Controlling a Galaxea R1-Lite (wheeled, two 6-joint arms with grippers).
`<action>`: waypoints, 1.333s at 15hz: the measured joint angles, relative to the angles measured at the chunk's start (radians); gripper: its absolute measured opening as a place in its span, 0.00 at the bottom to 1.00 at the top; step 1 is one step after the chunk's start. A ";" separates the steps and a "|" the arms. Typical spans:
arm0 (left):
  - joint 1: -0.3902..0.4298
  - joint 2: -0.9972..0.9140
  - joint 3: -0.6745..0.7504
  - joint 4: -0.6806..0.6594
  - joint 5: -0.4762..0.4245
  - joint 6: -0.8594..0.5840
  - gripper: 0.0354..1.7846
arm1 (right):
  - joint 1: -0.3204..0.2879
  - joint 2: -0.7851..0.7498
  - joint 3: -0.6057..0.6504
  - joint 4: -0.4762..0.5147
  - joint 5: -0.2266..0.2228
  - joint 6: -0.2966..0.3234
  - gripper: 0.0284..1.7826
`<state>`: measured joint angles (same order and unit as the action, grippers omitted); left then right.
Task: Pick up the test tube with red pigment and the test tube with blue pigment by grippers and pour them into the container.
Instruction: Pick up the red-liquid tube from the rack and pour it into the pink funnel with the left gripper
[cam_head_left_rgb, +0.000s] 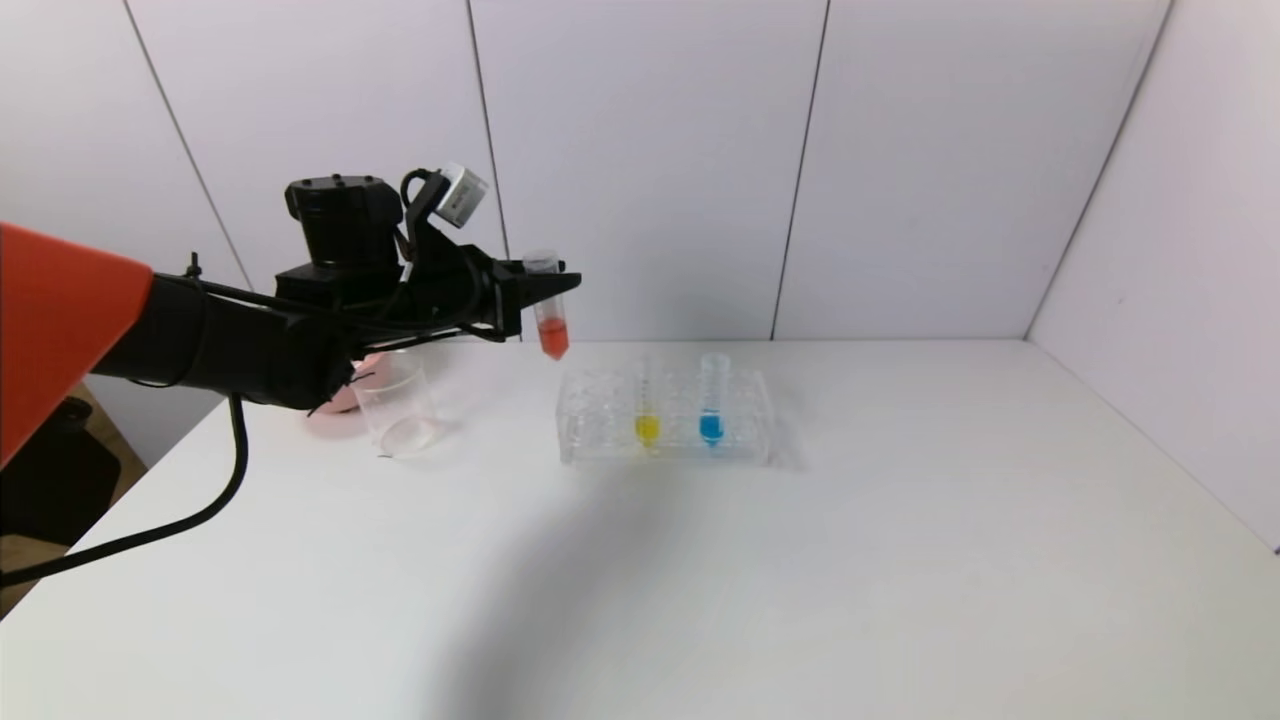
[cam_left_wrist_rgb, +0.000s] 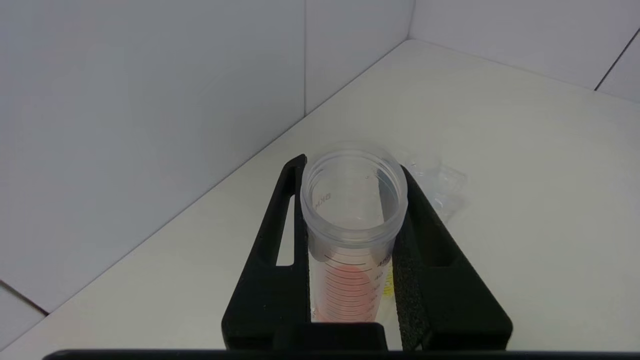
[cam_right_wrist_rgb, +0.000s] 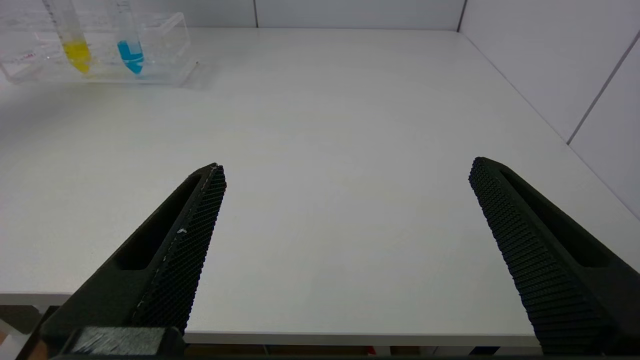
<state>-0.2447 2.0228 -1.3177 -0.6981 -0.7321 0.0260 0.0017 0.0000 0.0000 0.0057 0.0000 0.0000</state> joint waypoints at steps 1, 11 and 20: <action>0.004 -0.020 0.002 0.019 0.022 0.003 0.25 | 0.000 0.000 0.000 0.000 0.000 0.000 1.00; 0.018 -0.207 0.080 0.129 0.400 0.036 0.25 | 0.000 0.000 0.000 0.000 0.000 0.000 1.00; 0.134 -0.299 0.167 0.130 0.482 0.025 0.25 | 0.000 0.000 0.000 0.000 0.000 0.000 1.00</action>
<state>-0.1104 1.7240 -1.1511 -0.5685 -0.2500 0.0509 0.0013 0.0000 0.0000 0.0062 0.0000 0.0000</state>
